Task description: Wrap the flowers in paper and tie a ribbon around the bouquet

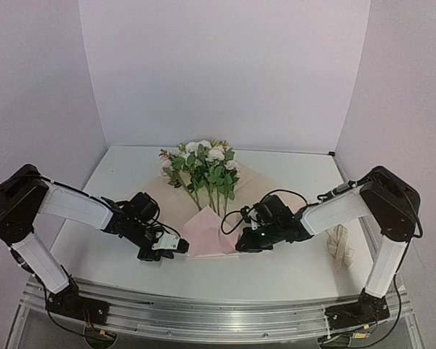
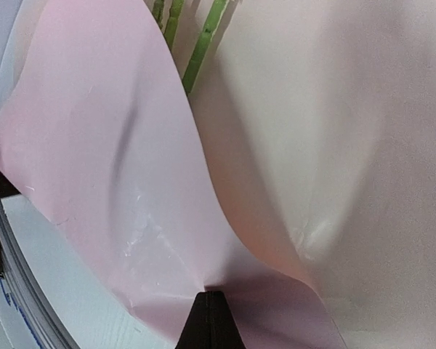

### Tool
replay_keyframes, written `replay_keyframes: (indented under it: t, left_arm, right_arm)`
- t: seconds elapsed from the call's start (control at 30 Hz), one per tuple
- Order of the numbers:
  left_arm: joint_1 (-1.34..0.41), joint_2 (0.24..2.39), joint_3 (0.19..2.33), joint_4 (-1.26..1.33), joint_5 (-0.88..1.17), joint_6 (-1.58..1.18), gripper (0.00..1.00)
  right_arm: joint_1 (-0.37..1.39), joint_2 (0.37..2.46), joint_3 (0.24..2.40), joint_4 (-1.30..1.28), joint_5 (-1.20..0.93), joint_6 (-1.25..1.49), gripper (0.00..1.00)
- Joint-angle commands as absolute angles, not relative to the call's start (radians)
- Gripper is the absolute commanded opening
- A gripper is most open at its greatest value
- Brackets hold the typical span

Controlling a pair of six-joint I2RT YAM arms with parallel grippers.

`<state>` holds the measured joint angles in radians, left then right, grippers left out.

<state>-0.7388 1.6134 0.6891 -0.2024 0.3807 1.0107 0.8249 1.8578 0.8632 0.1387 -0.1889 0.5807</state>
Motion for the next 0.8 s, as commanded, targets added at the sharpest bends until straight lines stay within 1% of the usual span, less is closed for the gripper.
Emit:
replay_keyframes:
  t: [0.0, 0.1, 0.2, 0.3, 0.33, 0.37, 0.4, 0.43, 0.47, 0.57, 0.63, 0.77]
  left_arm:
    - [-0.648, 1.581, 0.632, -0.379, 0.331, 1.087, 0.0]
    - [-0.624, 1.47, 0.621, -0.502, 0.416, 1.169, 0.03]
    - [-0.644, 1.392, 0.668, -0.539, 0.527, 1.224, 0.15]
    - [-0.717, 1.409, 0.766, -0.507, 0.565, 1.221, 0.25]
    - [-0.736, 1.438, 0.811, -0.495, 0.58, 1.2, 0.27]
    - [-0.75, 1.467, 0.854, -0.473, 0.601, 1.172, 0.27]
    - [-0.761, 1.508, 0.905, -0.445, 0.607, 1.123, 0.24]
    - [-0.773, 1.546, 0.94, -0.396, 0.6, 1.081, 0.18]
    - [-0.78, 1.595, 0.974, -0.368, 0.579, 1.051, 0.14]
    - [-0.78, 1.718, 1.024, -0.334, 0.476, 1.058, 0.09]
    - [-0.764, 1.765, 1.002, -0.313, 0.431, 1.112, 0.07]
    - [-0.746, 1.766, 0.936, -0.314, 0.433, 1.189, 0.07]
  right_arm:
    - [0.823, 1.89, 0.809, -0.01, -0.154, 0.579, 0.0]
    - [0.824, 1.892, 0.816, -0.026, -0.155, 0.577, 0.0]
    - [0.822, 1.891, 0.824, -0.03, -0.154, 0.575, 0.0]
    - [0.823, 1.89, 0.831, -0.04, -0.156, 0.572, 0.0]
    - [0.823, 1.89, 0.834, -0.044, -0.157, 0.569, 0.0]
    - [0.823, 1.891, 0.836, -0.047, -0.157, 0.567, 0.0]
    - [0.823, 1.889, 0.836, -0.05, -0.156, 0.567, 0.0]
    - [0.823, 1.889, 0.836, -0.052, -0.153, 0.567, 0.0]
    - [0.823, 1.888, 0.835, -0.053, -0.153, 0.568, 0.0]
    - [0.823, 1.887, 0.833, -0.055, -0.149, 0.568, 0.0]
    - [0.823, 1.891, 0.833, -0.055, -0.149, 0.569, 0.0]
    - [0.823, 1.899, 0.834, -0.057, -0.152, 0.566, 0.0]
